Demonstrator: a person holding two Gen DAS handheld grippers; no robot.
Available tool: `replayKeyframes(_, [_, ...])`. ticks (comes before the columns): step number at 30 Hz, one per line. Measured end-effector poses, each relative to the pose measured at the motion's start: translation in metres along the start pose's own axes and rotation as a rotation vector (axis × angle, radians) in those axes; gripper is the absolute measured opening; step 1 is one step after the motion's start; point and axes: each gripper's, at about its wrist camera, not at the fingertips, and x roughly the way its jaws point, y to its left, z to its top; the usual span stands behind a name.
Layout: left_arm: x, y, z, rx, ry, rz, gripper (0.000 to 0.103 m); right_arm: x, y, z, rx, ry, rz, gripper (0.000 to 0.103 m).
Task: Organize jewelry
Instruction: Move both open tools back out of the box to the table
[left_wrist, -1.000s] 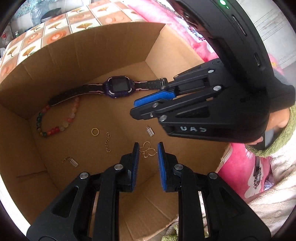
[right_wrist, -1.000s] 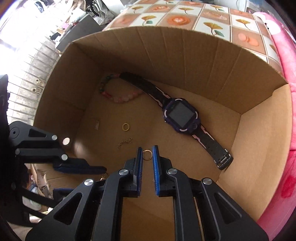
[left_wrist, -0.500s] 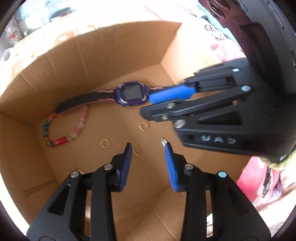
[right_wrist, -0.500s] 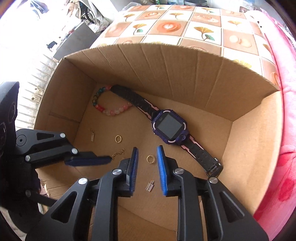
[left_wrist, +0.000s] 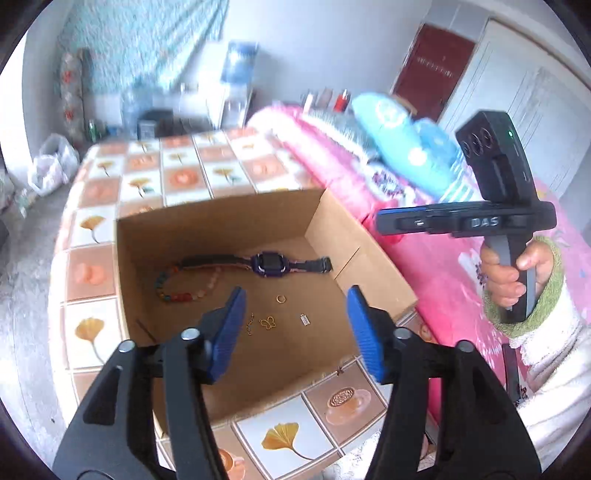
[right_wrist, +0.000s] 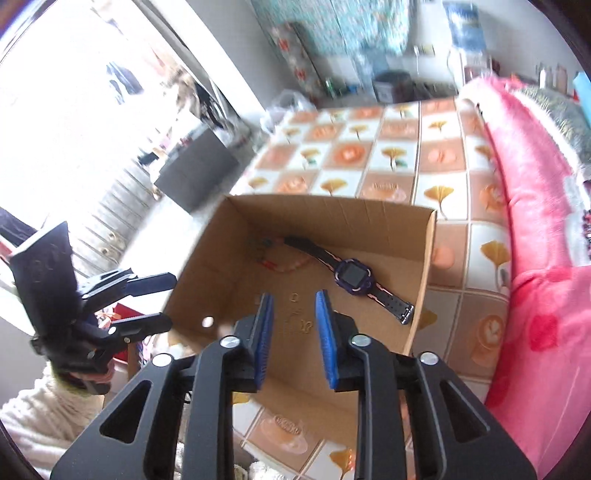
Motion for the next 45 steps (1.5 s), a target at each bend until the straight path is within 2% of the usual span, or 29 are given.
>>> replayKeyframes(2, [-0.023, -0.003, -0.022, -0.008, -0.068, -0.003, 0.068, -0.032, 0.012, -0.017, -0.033, -0.081, 0.011, 0.031])
replayKeyframes(3, [-0.028, -0.005, -0.028, -0.009, -0.086, -0.008, 0.075, -0.042, 0.018, -0.027, -0.049, -0.118, 0.005, 0.031])
replayKeyframes(5, [-0.038, -0.008, -0.05, -0.014, -0.119, -0.003, 0.082, -0.058, 0.028, -0.049, -0.069, -0.186, -0.004, 0.032])
replayKeyframes(9, [-0.046, -0.018, -0.088, -0.011, -0.131, 0.032, 0.09, -0.077, 0.036, -0.098, -0.054, -0.254, 0.049, 0.032])
replayKeyframes(11, [-0.046, -0.018, -0.101, -0.03, -0.114, 0.032, 0.091, -0.069, 0.039, -0.124, -0.038, -0.252, 0.088, 0.032])
replayKeyframes(13, [-0.038, -0.017, -0.12, -0.034, -0.065, 0.075, 0.091, -0.049, 0.04, -0.146, -0.019, -0.228, 0.112, 0.032])
replayKeyframes(15, [-0.024, -0.018, -0.136, -0.026, -0.025, 0.128, 0.091, -0.02, 0.036, -0.165, 0.019, -0.182, 0.078, 0.032])
replayKeyframes(17, [-0.014, -0.017, -0.151, -0.011, 0.013, 0.179, 0.091, 0.009, 0.033, -0.179, 0.036, -0.157, -0.011, 0.032])
replayKeyframes(20, [0.006, -0.014, -0.165, 0.029, 0.048, 0.316, 0.091, 0.048, 0.029, -0.186, 0.01, -0.124, -0.147, 0.032])
replayKeyframes(22, [0.016, -0.008, -0.17, 0.023, 0.068, 0.353, 0.091, 0.067, 0.03, -0.185, -0.015, -0.104, -0.194, 0.032])
replayKeyframes(24, [0.024, 0.001, -0.172, -0.015, 0.085, 0.349, 0.091, 0.084, 0.03, -0.181, -0.043, -0.094, -0.244, 0.032])
replayKeyframes(31, [0.039, 0.014, -0.172, -0.083, 0.102, 0.392, 0.091, 0.117, 0.02, -0.166, -0.05, -0.06, -0.323, 0.032])
replayKeyframes(38, [0.051, 0.027, -0.175, -0.141, 0.14, 0.429, 0.091, 0.127, 0.02, -0.168, -0.069, -0.043, -0.385, 0.018])
replayKeyframes(41, [0.053, 0.033, -0.175, -0.179, 0.148, 0.437, 0.091, 0.128, 0.022, -0.168, -0.073, -0.033, -0.385, 0.01])
replayKeyframes(45, [0.059, 0.035, -0.168, -0.193, 0.152, 0.454, 0.091, 0.127, 0.024, -0.17, -0.05, -0.022, -0.358, 0.007])
